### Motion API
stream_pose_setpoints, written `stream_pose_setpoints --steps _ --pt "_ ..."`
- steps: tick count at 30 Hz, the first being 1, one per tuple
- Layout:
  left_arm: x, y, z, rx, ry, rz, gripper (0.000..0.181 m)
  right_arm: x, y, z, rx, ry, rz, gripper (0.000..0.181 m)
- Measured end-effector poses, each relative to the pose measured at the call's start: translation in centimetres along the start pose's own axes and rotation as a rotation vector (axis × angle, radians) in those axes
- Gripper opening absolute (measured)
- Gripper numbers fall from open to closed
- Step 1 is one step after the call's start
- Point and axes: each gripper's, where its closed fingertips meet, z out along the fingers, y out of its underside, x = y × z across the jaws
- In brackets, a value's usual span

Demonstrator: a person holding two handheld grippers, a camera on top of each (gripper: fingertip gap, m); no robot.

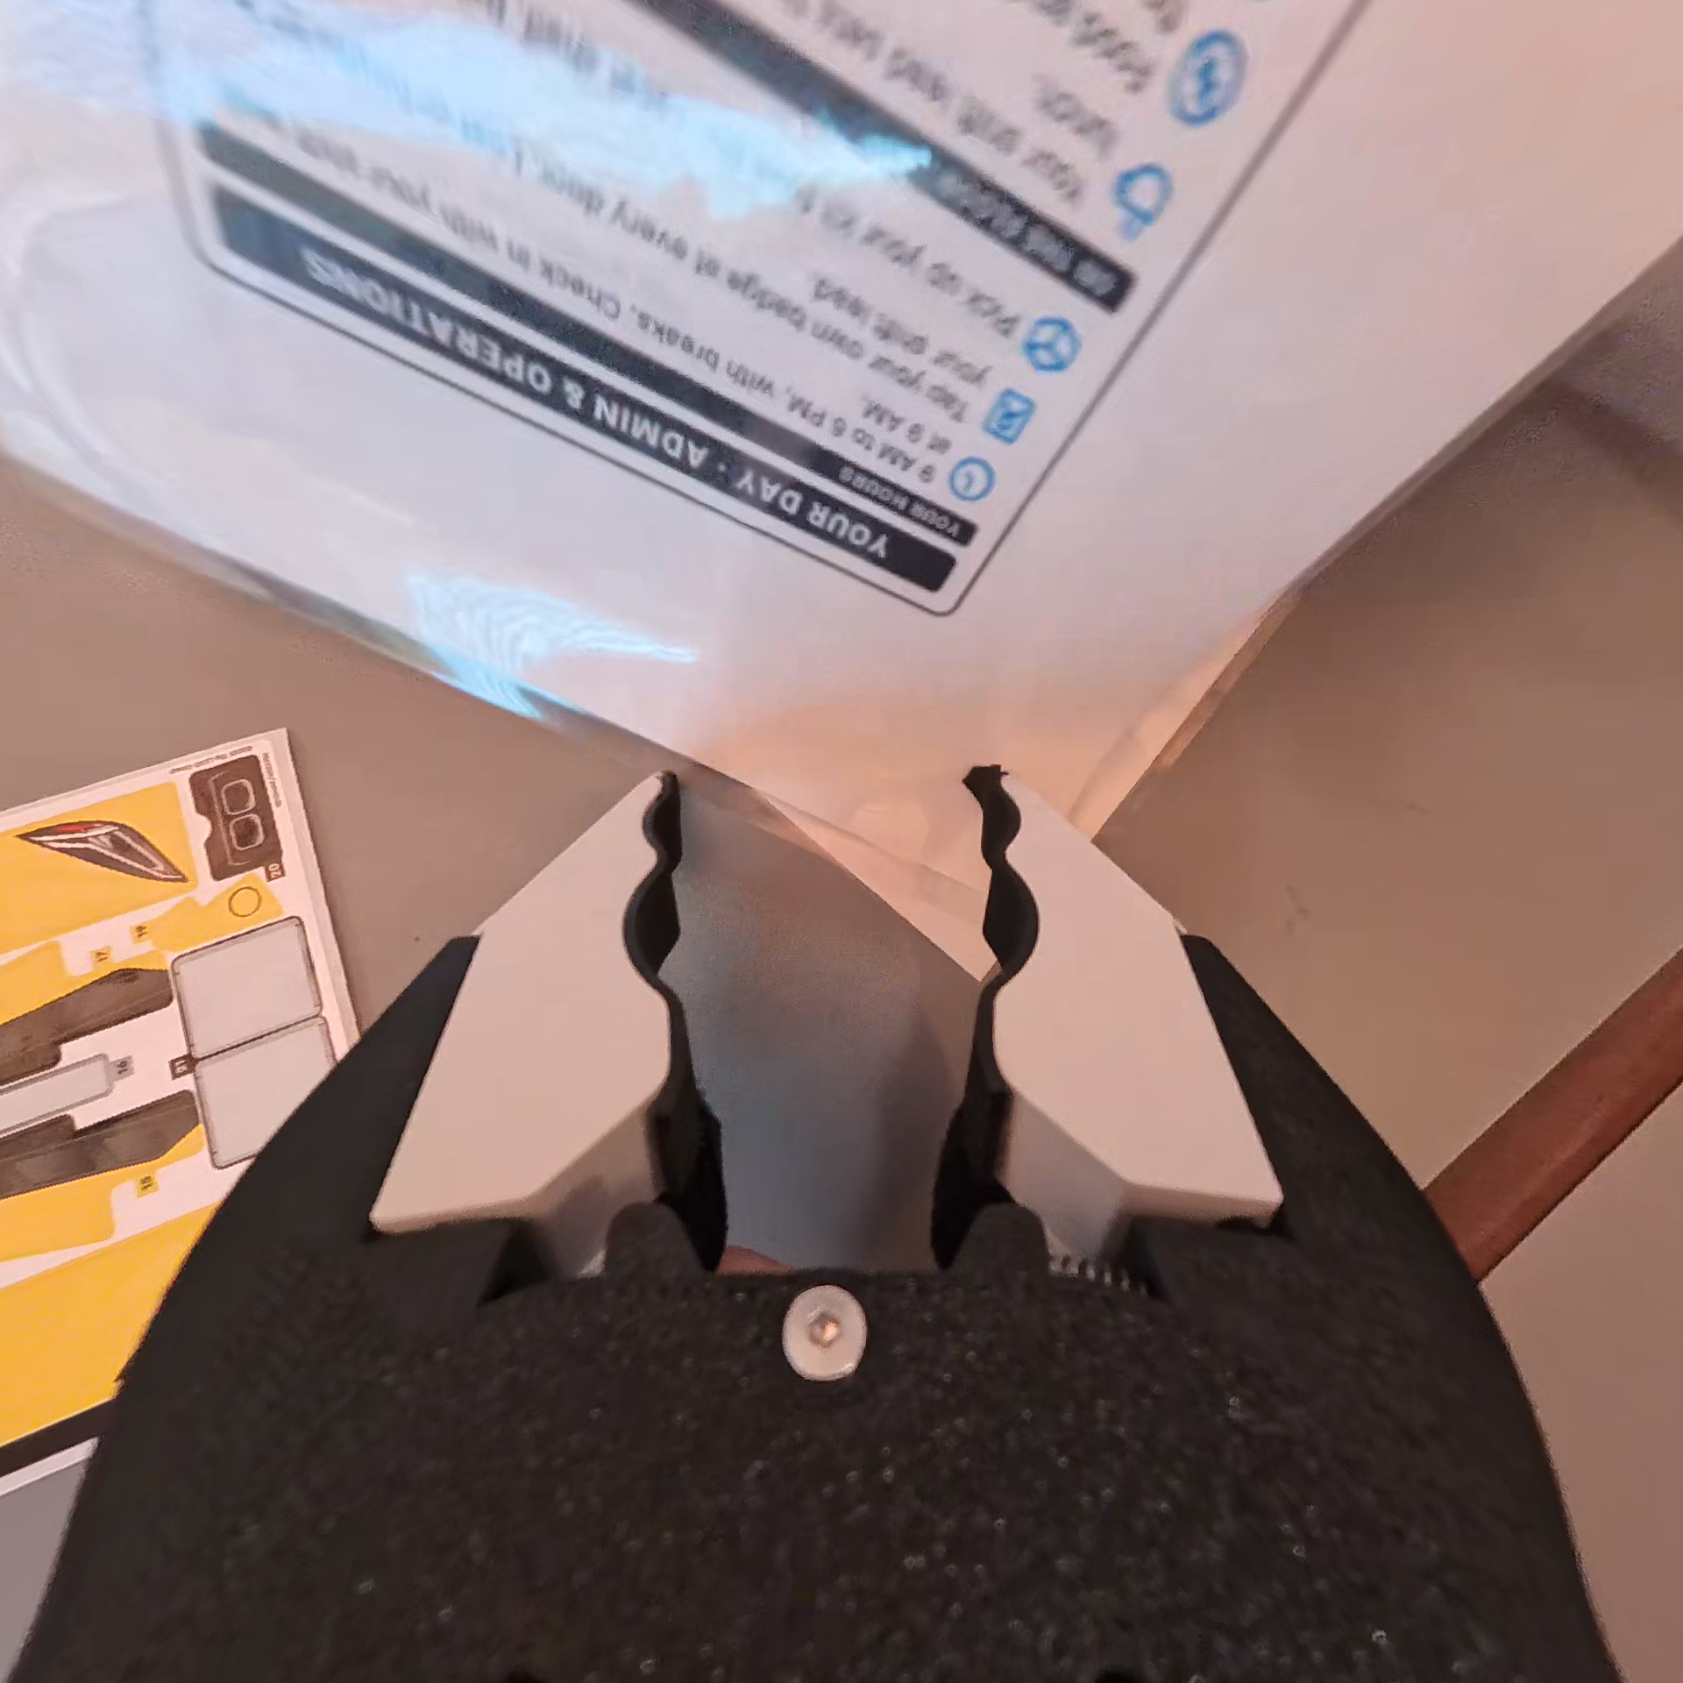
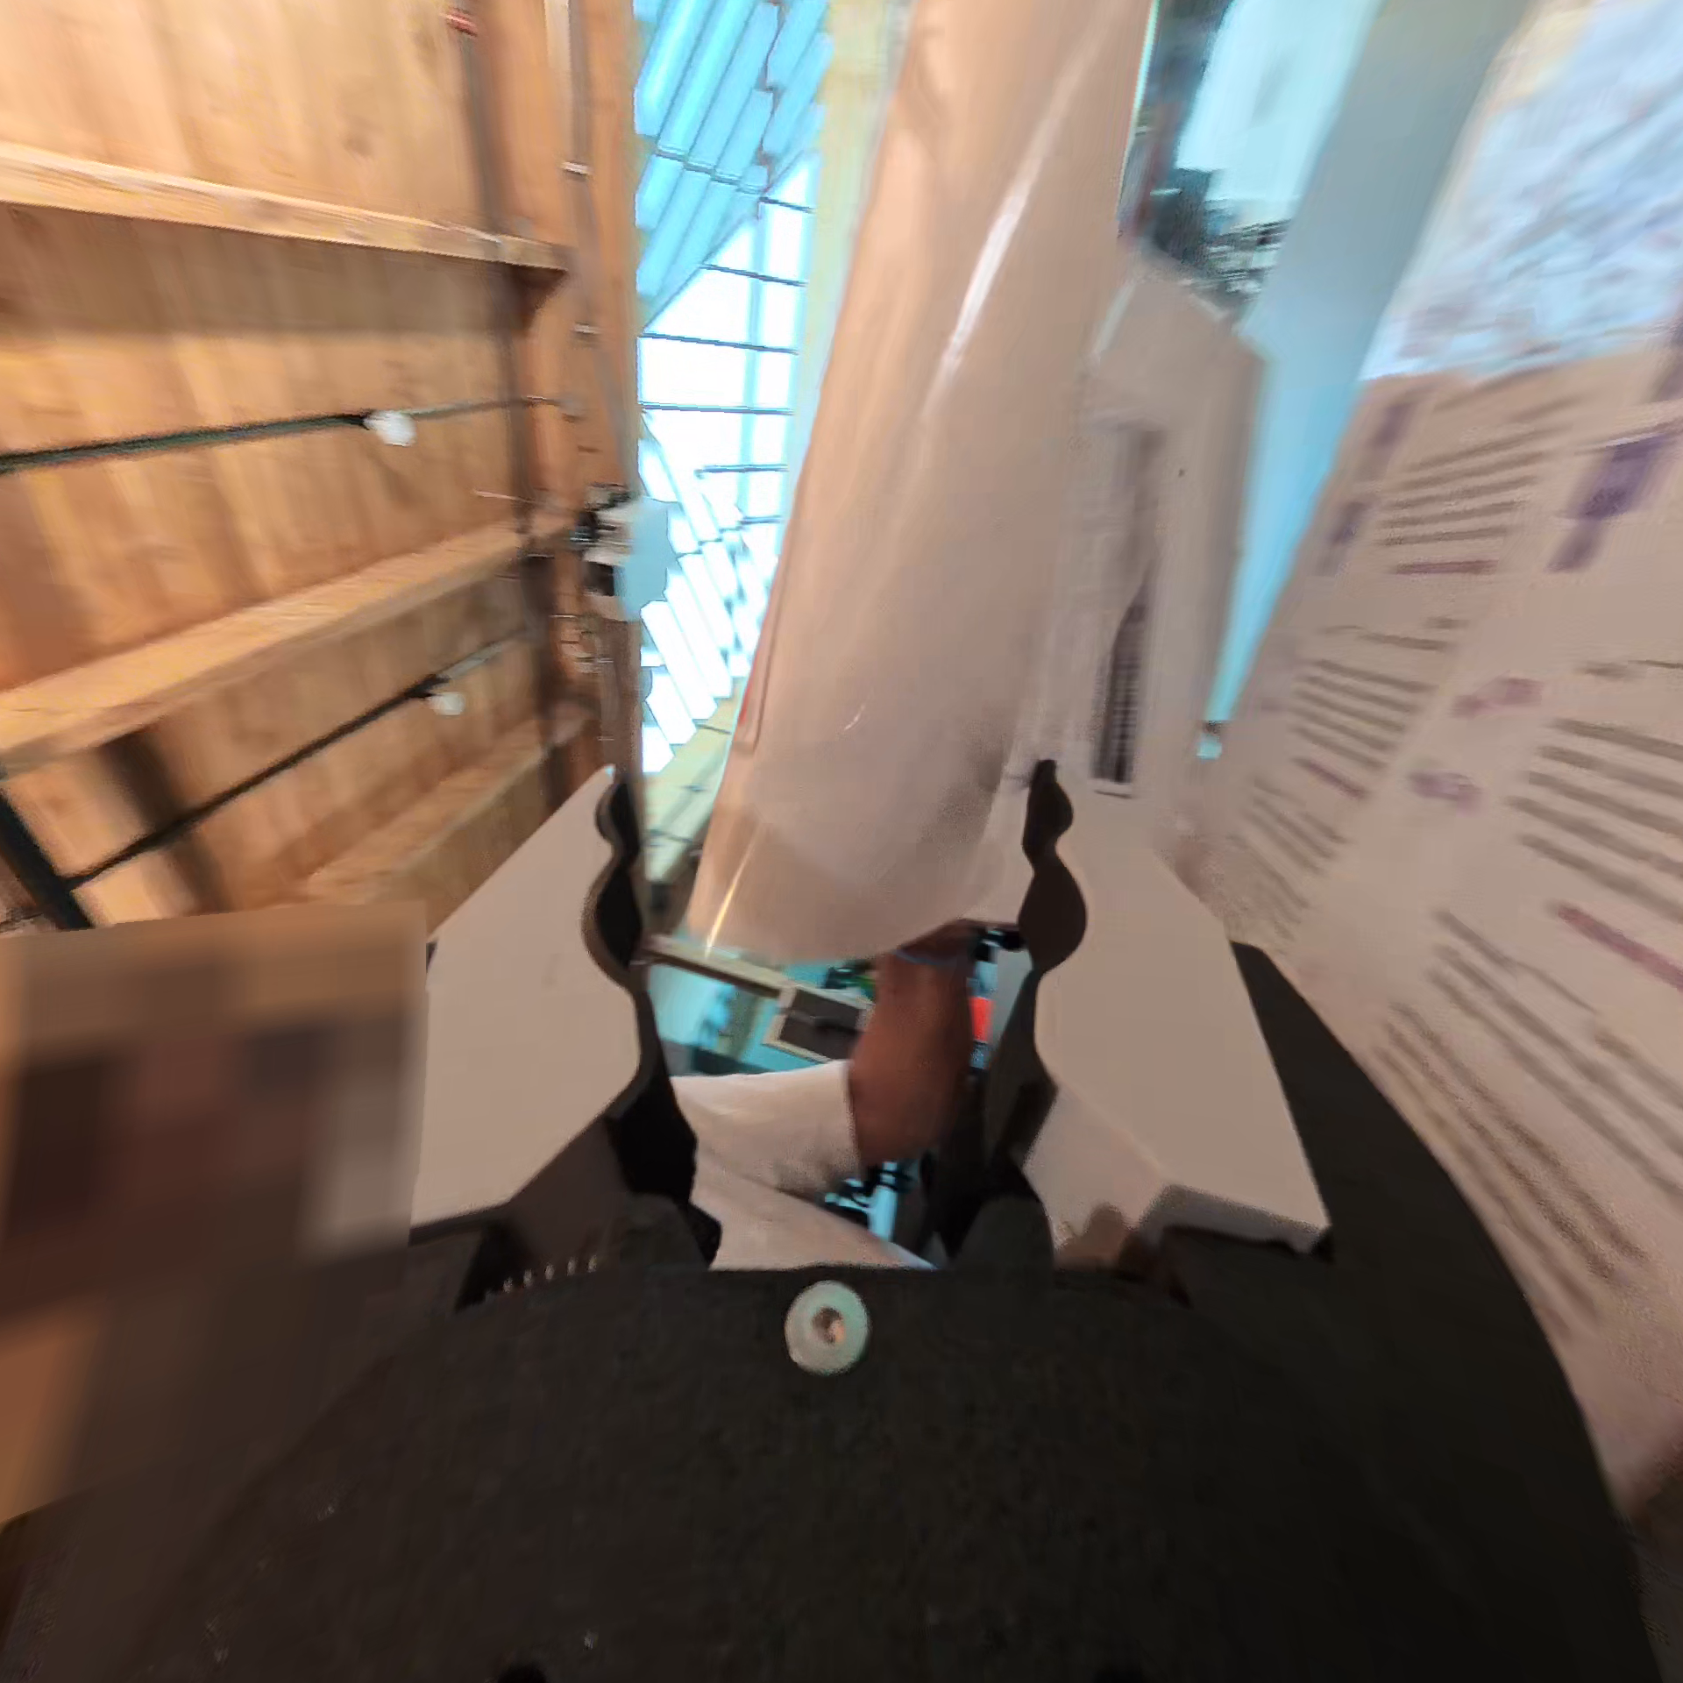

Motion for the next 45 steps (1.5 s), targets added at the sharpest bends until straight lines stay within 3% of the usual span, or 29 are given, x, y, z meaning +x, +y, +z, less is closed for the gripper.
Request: stream_pose_setpoints --steps 1,3,5,9,13,17,21,25,29,33,38,40,43,45 --pt "0.0 0.0 0.0 0.0 0.001 -0.001 0.066 -1.1 0.0 0.2 0.006 -0.08 0.006 0.086" --pt "0.0 0.0 0.0 0.001 0.0 0.001 0.066 -3.0 -0.1 0.4 0.026 -0.204 -0.007 0.081" --pt "0.0 0.1 0.0 0.001 -0.003 0.01 0.065 -2.9 0.3 0.8 0.016 -0.197 -0.034 0.077" --pt "0.0 0.1 0.0 -0.005 -0.013 0.025 0.064 -0.3 -2.0 0.3 0.12 0.013 -0.152 0.076" --pt "0.0 0.1 0.1 -0.008 -0.021 0.032 0.064 2.5 -3.5 -0.6 0.156 0.285 -0.284 0.046" --pt "0.0 0.1 0.1 -0.005 -0.023 0.03 0.064 3.5 -5.1 -1.5 0.238 0.448 -0.379 0.002" --pt "0.0 0.1 0.1 -0.006 -0.029 0.034 0.064 3.4 -5.7 -1.5 0.27 0.539 -0.482 0.0" --pt "0.4 0.4 -0.7 -0.028 0.0 0.031 0.064 0.7 -4.3 -0.1 0.145 0.615 -0.768 0.0" --pt "1.0 -1.9 -4.4 0.105 0.052 0.015 0.064 -4.0 -1.2 1.0 -0.031 0.614 -1.028 0.0" --pt "1.4 -6.3 -10.9 0.324 0.143 -0.01 0.064 -8.3 2.2 1.1 -0.177 0.618 -1.16 0.0" --pt "1.6 -11.5 -18.7 0.566 0.205 0.051 0.064 -13.7 6.5 1.0 -0.255 0.582 -1.275 0.0" --pt "3.7 -12.3 -20.8 0.61 0.297 0.133 0.063 -15.0 8.6 0.7 -0.302 0.583 -1.323 0.0" --pt "6.5 -12.6 -22.5 0.642 0.325 0.256 0.063 -15.9 11.9 -0.1 -0.398 0.61 -1.407 0.0" --pt "8.9 -11.9 -23.3 0.634 0.37 0.341 0.036 -16.2 13.5 -0.9 -0.438 0.645 -1.442 0.0"
